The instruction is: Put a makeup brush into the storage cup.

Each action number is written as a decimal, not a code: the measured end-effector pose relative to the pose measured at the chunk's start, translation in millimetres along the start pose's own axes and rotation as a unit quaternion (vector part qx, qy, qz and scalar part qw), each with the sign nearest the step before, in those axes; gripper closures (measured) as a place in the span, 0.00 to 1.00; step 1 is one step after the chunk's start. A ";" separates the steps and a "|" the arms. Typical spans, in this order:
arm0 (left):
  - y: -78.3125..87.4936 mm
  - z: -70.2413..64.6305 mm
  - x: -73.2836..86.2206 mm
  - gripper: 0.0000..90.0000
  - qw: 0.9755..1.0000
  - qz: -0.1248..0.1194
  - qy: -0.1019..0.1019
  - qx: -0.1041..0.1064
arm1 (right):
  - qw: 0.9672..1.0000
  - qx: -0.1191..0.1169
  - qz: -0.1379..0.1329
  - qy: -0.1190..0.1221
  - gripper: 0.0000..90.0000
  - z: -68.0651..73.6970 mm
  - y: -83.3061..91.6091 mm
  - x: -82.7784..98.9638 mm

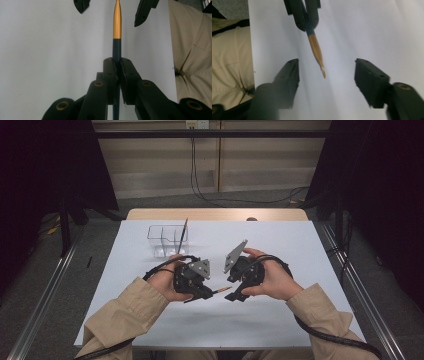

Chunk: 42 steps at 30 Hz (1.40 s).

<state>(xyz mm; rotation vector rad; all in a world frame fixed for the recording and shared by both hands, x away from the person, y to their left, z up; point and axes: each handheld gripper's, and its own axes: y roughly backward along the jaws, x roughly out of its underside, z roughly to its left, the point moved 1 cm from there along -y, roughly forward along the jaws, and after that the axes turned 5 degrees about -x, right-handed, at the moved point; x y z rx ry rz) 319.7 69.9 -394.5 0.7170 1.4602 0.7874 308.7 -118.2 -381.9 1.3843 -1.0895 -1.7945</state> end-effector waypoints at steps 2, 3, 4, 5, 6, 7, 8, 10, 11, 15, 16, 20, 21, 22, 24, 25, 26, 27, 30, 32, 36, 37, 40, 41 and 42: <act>1.3 0.6 0.8 0.93 1.000 0.000 0.001 -0.001 | 1.000 -0.002 0.005 0.003 0.29 -0.9 -1.1 2.4; 1.9 1.0 1.4 0.93 1.000 0.001 0.002 -0.002 | 1.000 -0.002 0.007 0.002 0.25 -1.3 -1.4 3.7; 2.7 1.8 2.0 0.93 1.000 0.002 0.001 -0.003 | 1.000 -0.002 0.009 -0.001 0.22 -1.6 -1.2 4.9; 3.1 2.3 2.7 0.93 1.000 0.001 0.002 -0.004 | 1.000 -0.004 0.008 0.003 0.20 -2.2 -0.4 6.1; 3.8 2.6 3.4 0.93 1.000 0.002 0.004 -0.005 | 1.000 -0.004 0.007 0.001 0.18 -2.4 0.4 7.3; 4.1 2.8 4.1 0.93 1.000 0.002 0.004 -0.006 | 1.000 -0.001 0.006 -0.003 0.17 -2.9 1.5 8.7; 4.2 2.8 4.7 0.93 1.000 0.001 0.005 -0.006 | 1.000 -0.003 0.004 -0.002 0.17 -3.5 2.4 10.5; 4.9 3.2 5.5 0.93 1.000 0.001 0.005 -0.006 | 1.000 -0.005 -0.003 -0.010 0.15 -4.6 3.9 14.4; 5.2 3.2 5.8 0.93 1.000 0.000 0.006 -0.007 | 1.000 -0.005 -0.005 -0.013 0.14 -5.0 4.6 16.1; 7.8 4.3 5.7 0.93 1.000 -0.006 0.006 -0.009 | 0.999 -0.002 -0.028 -0.021 0.14 -7.7 6.3 22.2; 7.7 4.0 5.7 0.93 1.000 -0.010 0.009 -0.010 | 0.999 -0.003 -0.037 -0.021 0.13 -8.4 6.6 23.4; 7.7 3.6 5.4 0.93 1.000 -0.010 0.010 -0.011 | 0.997 -0.007 -0.074 -0.032 0.11 -10.7 8.5 27.4; 7.8 3.9 5.5 0.93 1.000 -0.009 0.009 -0.012 | 0.995 -0.010 -0.088 -0.036 0.11 -11.1 8.7 28.5; 7.9 4.0 5.7 0.93 1.000 -0.011 0.009 -0.012 | 0.994 -0.013 -0.101 -0.037 0.11 -10.9 9.3 29.6; 8.2 4.0 6.4 0.93 1.000 -0.013 0.014 -0.014 | 0.991 -0.017 -0.124 -0.039 0.11 -11.0 10.2 32.0; 8.5 4.2 6.7 0.93 1.000 -0.014 0.014 -0.014 | 0.990 -0.015 -0.138 -0.039 0.11 -10.6 10.5 33.1; 8.8 4.0 7.0 0.93 1.000 -0.014 0.016 -0.015 | 0.988 -0.016 -0.150 -0.041 0.11 -10.6 10.5 34.3; 9.6 4.3 7.2 0.93 1.000 -0.012 0.014 -0.014 | 0.985 -0.016 -0.165 -0.042 0.11 -10.3 10.5 35.6; 10.2 4.0 8.0 0.93 1.000 -0.015 0.015 -0.016 | 0.978 -0.014 -0.203 -0.046 0.11 -8.5 9.7 39.8; 10.7 4.1 8.5 0.93 1.000 -0.017 0.018 -0.016 | 0.972 -0.017 -0.230 -0.049 0.11 -7.0 8.7 42.4; 11.0 3.5 8.7 0.93 0.999 -0.020 0.019 -0.019 | 0.961 -0.019 -0.272 -0.051 0.11 -5.1 7.3 48.0; 11.0 3.6 8.8 0.93 0.999 -0.022 0.020 -0.016 | 0.957 -0.018 -0.284 -0.051 0.11 -4.4 7.1 49.2; 10.0 3.6 9.6 0.93 0.999 -0.023 0.023 -0.015 | 0.946 -0.019 -0.318 -0.056 0.11 -2.6 7.1 53.4; 9.9 3.9 9.5 0.93 0.999 -0.020 0.021 -0.013 | 0.944 -0.023 -0.325 -0.057 0.11 -2.6 6.5 54.8; 9.9 3.9 9.5 0.93 0.999 -0.021 0.021 -0.013 | 0.942 -0.022 -0.331 -0.058 0.11 -2.5 6.1 56.2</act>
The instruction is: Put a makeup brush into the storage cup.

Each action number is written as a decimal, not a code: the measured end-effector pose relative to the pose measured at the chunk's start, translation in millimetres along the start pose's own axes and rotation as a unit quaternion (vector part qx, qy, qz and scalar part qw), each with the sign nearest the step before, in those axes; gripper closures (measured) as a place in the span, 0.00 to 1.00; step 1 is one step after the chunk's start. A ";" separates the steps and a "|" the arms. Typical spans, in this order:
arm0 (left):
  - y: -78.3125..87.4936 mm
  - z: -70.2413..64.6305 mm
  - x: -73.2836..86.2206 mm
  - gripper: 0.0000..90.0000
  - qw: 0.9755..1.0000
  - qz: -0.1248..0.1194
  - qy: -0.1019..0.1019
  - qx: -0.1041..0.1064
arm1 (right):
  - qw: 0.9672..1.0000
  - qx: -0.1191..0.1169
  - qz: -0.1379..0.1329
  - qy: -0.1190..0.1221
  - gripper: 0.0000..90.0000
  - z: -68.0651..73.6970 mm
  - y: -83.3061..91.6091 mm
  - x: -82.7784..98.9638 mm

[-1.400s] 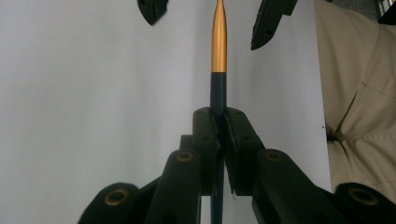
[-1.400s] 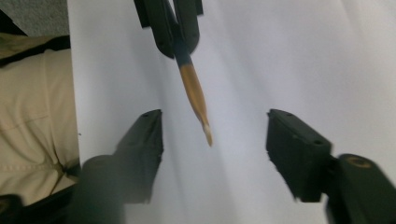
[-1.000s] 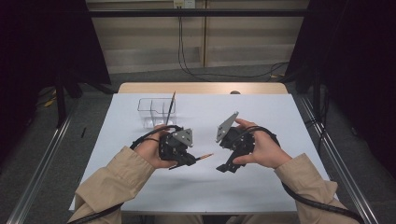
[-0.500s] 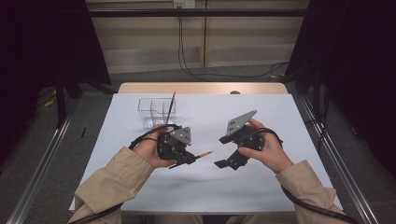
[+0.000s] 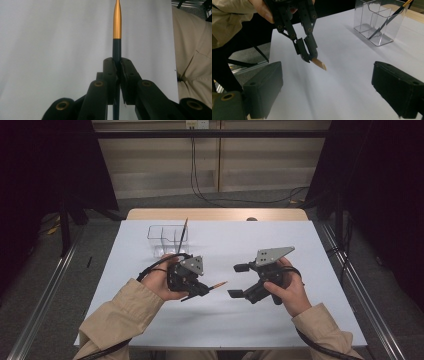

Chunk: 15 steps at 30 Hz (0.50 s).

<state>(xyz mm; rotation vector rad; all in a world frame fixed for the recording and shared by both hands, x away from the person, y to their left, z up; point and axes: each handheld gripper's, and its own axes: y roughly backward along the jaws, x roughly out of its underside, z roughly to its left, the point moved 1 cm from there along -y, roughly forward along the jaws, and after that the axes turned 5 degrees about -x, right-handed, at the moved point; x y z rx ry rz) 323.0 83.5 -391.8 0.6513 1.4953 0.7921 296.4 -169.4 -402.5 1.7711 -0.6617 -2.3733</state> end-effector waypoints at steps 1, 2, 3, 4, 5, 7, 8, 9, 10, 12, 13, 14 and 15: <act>-0.2 -0.4 -0.1 0.93 1.000 -0.002 0.002 -0.002 | 1.000 0.004 -0.006 0.002 0.11 0.0 0.8 1.3; -0.3 -0.6 -0.4 0.93 1.000 -0.003 0.001 -0.002 | 1.000 0.002 -0.011 -0.001 0.11 -0.2 1.4 2.4; -0.4 -0.7 -0.7 0.93 1.000 -0.005 0.003 -0.002 | 1.000 0.001 -0.017 -0.001 0.11 -0.1 2.2 3.5; -0.5 -0.8 -1.0 0.93 1.000 -0.007 0.003 -0.001 | 1.000 0.003 -0.022 0.000 0.11 0.0 3.3 4.2; -0.4 -0.6 -1.2 0.93 1.000 -0.007 0.002 -0.002 | 1.000 0.004 -0.026 0.000 0.11 0.1 4.9 4.8; -0.5 -0.5 -1.3 0.93 1.000 -0.009 0.003 -0.004 | 0.999 0.007 -0.031 0.000 0.11 0.5 7.4 5.5; -0.5 -0.3 -1.2 0.93 1.000 -0.009 0.004 -0.001 | 0.999 0.006 -0.034 0.000 0.11 0.7 9.2 6.0; -0.5 -0.3 -1.2 0.93 1.000 -0.010 0.004 -0.003 | 0.999 0.006 -0.037 -0.001 0.11 0.7 11.1 6.6; -0.6 -0.4 -1.1 0.93 1.000 -0.010 0.004 -0.002 | 0.999 0.010 -0.041 -0.001 0.11 0.7 13.3 7.4; -1.0 -0.7 -0.8 0.93 1.000 -0.011 0.005 -0.002 | 0.999 0.012 -0.044 -0.002 0.11 0.4 18.0 9.6; -1.3 -0.9 -0.7 0.93 1.000 -0.012 0.006 -0.001 | 0.999 0.016 -0.046 -0.002 0.11 0.2 20.5 11.1; -1.5 -0.9 -0.6 0.93 1.000 -0.012 0.007 -0.001 | 0.999 0.019 -0.048 -0.003 0.11 0.0 23.3 12.6; -1.6 -0.9 -0.7 0.93 1.000 -0.011 0.006 -0.002 | 0.999 0.020 -0.050 -0.005 0.11 -0.3 26.1 14.5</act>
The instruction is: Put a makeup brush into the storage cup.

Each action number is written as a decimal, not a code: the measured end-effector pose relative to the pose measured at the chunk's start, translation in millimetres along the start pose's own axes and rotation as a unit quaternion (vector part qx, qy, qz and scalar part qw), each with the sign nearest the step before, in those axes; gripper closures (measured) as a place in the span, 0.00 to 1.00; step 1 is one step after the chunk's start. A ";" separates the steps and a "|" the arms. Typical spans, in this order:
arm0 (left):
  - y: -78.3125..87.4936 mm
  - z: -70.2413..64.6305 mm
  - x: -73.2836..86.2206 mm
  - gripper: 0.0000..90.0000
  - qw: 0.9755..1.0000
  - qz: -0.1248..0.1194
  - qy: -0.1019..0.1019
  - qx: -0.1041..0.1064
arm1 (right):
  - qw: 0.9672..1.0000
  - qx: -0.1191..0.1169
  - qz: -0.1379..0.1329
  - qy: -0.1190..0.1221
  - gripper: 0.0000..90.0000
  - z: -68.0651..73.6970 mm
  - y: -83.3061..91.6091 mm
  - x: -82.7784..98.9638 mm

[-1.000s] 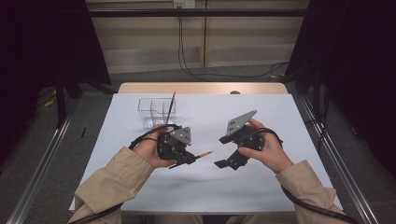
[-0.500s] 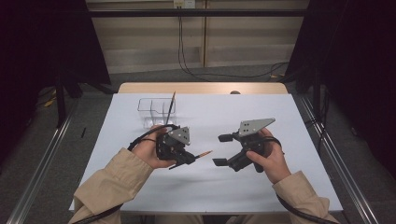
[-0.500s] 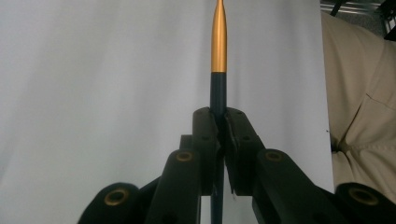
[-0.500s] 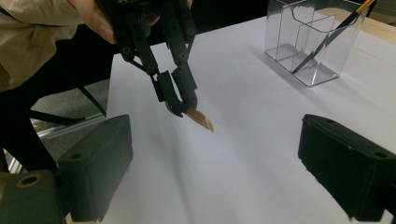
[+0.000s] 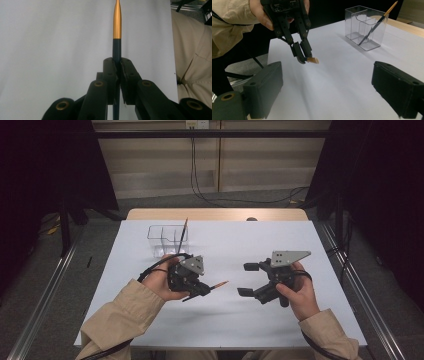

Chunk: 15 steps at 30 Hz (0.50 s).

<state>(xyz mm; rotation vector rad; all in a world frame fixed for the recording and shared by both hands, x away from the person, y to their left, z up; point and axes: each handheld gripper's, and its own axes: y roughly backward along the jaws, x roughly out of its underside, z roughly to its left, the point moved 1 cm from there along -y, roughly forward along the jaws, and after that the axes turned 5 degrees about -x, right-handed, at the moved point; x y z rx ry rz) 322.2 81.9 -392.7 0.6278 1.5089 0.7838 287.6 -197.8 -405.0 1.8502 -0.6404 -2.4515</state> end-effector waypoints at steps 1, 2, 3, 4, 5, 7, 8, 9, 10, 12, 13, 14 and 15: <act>0.0 0.0 -0.1 0.93 1.000 0.000 0.000 0.001 | 1.000 0.002 -0.001 -0.001 0.11 -0.4 3.0 1.7; -0.1 -0.1 -0.3 0.93 1.000 0.000 0.001 0.001 | 1.000 0.006 0.001 -0.003 0.11 -0.6 5.9 3.6; 0.1 -0.1 -0.6 0.93 1.000 -0.001 0.000 -0.001 | 1.000 0.009 0.002 -0.003 0.11 -0.8 8.8 5.6; 0.4 0.0 -0.8 0.93 1.000 -0.002 0.000 0.000 | 1.000 0.011 0.000 -0.004 0.11 -0.9 11.9 7.8; 0.6 0.0 -1.1 0.93 1.000 -0.001 -0.001 -0.001 | 1.000 0.014 -0.001 -0.006 0.11 -1.1 15.3 10.1; 0.9 0.2 -1.4 0.93 1.000 0.000 -0.002 -0.001 | 1.000 0.020 -0.006 -0.010 0.11 -2.4 22.0 14.5; 1.3 0.4 -1.6 0.93 1.000 0.003 -0.003 0.001 | 1.000 0.025 -0.005 -0.010 0.11 -3.0 25.7 16.4; 1.4 0.2 -1.7 0.93 1.000 0.002 -0.002 0.000 | 0.999 0.029 -0.008 -0.011 0.11 -3.5 29.3 18.1; 1.3 0.1 -1.7 0.93 1.000 0.000 -0.001 -0.001 | 0.999 0.031 -0.010 -0.014 0.11 -3.9 32.9 19.5; 1.8 0.2 -1.6 0.93 1.000 -0.003 -0.001 -0.002 | 0.999 0.040 -0.011 -0.013 0.11 -4.2 39.8 22.2; 1.9 0.3 -1.3 0.93 1.000 -0.004 0.001 -0.002 | 0.999 0.043 -0.012 -0.013 0.11 -4.2 42.9 23.5; 2.0 0.6 -0.9 0.93 1.000 -0.003 0.001 -0.003 | 0.999 0.046 -0.012 -0.013 0.11 -4.4 46.3 24.7; 2.3 0.7 -0.7 0.93 1.000 -0.003 0.001 -0.004 | 0.999 0.048 -0.014 -0.015 0.11 -4.1 49.6 25.9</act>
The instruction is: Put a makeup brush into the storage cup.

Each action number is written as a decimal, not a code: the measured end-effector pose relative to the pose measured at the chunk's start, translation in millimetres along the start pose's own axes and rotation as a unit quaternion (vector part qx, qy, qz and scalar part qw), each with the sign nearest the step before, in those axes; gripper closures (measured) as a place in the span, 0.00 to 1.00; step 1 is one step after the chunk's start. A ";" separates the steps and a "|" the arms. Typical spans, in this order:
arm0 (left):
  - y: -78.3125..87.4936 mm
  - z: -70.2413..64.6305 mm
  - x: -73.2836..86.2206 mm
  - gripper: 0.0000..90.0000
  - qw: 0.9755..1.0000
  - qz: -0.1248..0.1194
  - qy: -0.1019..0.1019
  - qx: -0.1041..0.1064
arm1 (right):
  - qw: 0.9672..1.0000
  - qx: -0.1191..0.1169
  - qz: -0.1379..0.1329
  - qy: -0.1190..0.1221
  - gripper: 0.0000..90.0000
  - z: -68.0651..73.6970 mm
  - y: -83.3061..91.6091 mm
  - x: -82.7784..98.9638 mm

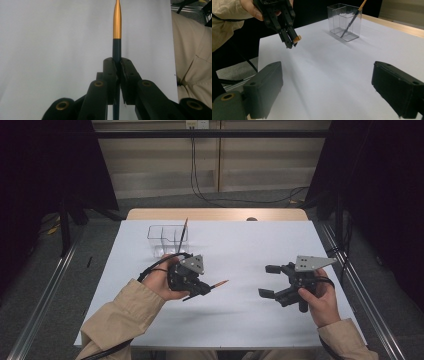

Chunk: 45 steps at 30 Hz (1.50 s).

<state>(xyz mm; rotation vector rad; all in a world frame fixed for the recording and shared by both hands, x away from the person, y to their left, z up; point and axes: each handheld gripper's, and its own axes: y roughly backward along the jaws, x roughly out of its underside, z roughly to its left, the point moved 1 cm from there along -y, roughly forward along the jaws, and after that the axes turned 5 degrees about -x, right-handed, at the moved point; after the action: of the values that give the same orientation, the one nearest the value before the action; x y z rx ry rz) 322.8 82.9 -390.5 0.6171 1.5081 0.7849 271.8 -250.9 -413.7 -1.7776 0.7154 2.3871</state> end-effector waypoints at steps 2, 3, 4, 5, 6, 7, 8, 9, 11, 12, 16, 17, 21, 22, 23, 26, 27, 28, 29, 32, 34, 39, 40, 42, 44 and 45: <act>0.0 0.0 0.5 0.93 1.000 0.000 0.001 0.000 | 1.000 0.006 -0.003 0.000 0.11 -0.5 7.2 1.8; -0.1 -0.2 0.8 0.93 1.000 0.000 0.001 0.001 | 1.000 0.009 -0.008 -0.002 0.11 -1.0 11.0 2.7; -0.2 0.0 1.0 0.93 1.000 0.000 0.001 0.001 | 1.000 0.013 -0.013 -0.005 0.11 -1.3 15.0 3.7; -0.1 0.3 0.9 0.93 1.000 0.002 0.001 0.001 | 1.000 0.016 -0.017 -0.005 0.11 -2.0 19.3 5.0; 0.0 0.8 0.9 0.93 1.000 0.003 0.000 0.006 | 1.000 0.017 -0.017 -0.007 0.11 -2.2 21.8 5.9; -0.5 0.6 0.9 0.93 1.000 0.002 0.000 0.004 | 1.000 0.020 -0.018 -0.008 0.11 -2.5 24.5 7.3; -1.1 0.4 0.7 0.93 1.000 0.000 0.001 0.000 | 1.000 0.023 -0.018 -0.008 0.11 -2.7 26.8 9.0; -1.5 0.1 0.4 0.93 1.000 0.001 0.002 0.001 | 1.000 0.023 -0.019 -0.009 0.10 -2.9 29.0 10.7; -2.1 0.1 -0.3 0.93 1.000 -0.002 0.001 0.001 | 0.999 0.027 -0.017 -0.013 0.10 -3.4 33.0 14.4; -2.0 0.2 -0.7 0.93 1.000 0.000 0.001 0.002 | 0.999 0.030 -0.014 -0.012 0.10 -3.7 34.8 16.1; -3.0 0.6 -1.2 0.93 1.000 -0.002 0.003 0.002 | 0.999 0.038 -0.007 -0.013 0.10 -4.0 42.0 21.9; -3.1 0.6 -1.4 0.93 1.000 -0.002 0.002 0.001 | 0.999 0.041 -0.008 -0.012 0.10 -4.1 43.5 22.9; -3.2 0.7 -1.5 0.93 1.000 -0.003 0.003 0.001 | 0.999 0.046 -0.010 -0.015 0.10 -4.7 49.3 25.3; -3.1 0.8 -1.4 0.93 1.000 -0.003 0.002 0.000 | 0.999 0.050 -0.011 -0.015 0.10 -4.8 50.2 25.9; -2.5 0.8 -1.4 0.93 1.000 -0.003 0.003 0.001 | 0.999 0.052 -0.010 -0.013 0.10 -4.8 51.0 26.7; -0.5 1.8 -1.1 0.93 1.000 -0.006 0.002 -0.002 | 0.998 0.054 -0.011 -0.015 0.10 -4.4 52.5 29.4; 0.0 1.8 -0.9 0.93 1.000 -0.007 0.005 -0.002 | 0.998 0.056 -0.010 -0.013 0.10 -4.5 52.6 29.9; 0.8 2.2 -0.8 0.93 1.000 -0.007 0.005 -0.004 | 0.998 0.056 -0.012 -0.011 0.10 -4.4 52.5 30.3; 1.2 2.3 -0.7 0.93 1.000 -0.008 0.007 -0.005 | 0.998 0.055 -0.012 -0.012 0.10 -4.3 52.6 30.5; 2.2 2.4 -0.6 0.93 1.000 -0.017 0.013 -0.007 | 0.998 0.056 -0.011 -0.012 0.10 -4.6 52.5 31.2; 3.5 3.2 -0.9 0.93 1.000 -0.021 0.014 -0.005 | 0.998 0.057 -0.010 -0.013 0.10 -4.5 52.2 31.9; 6.0 4.4 -1.8 0.93 0.999 -0.045 0.027 -0.008 | 0.998 0.059 -0.013 -0.013 0.10 -5.4 53.2 32.8; 6.0 4.9 -1.7 0.93 0.998 -0.054 0.031 -0.006 | 0.998 0.059 -0.013 -0.013 0.10 -5.5 53.5 32.9; 7.1 6.4 -1.2 0.93 0.997 -0.069 0.039 -0.007 | 0.998 0.061 -0.012 -0.012 0.10 -5.3 53.6 33.0; 8.0 8.1 -0.2 0.93 0.995 -0.085 0.048 -0.011 | 0.998 0.058 -0.012 -0.012 0.10 -5.3 53.5 33.0; 8.4 8.9 0.7 0.93 0.994 -0.096 0.055 -0.011 | 0.998 0.059 -0.013 -0.012 0.10 -5.2 53.6 33.1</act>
<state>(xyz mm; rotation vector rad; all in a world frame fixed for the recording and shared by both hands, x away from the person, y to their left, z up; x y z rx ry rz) 331.0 89.7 -384.4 0.4100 1.6298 0.6953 247.9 -307.5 -428.4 -1.6993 0.8079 2.2929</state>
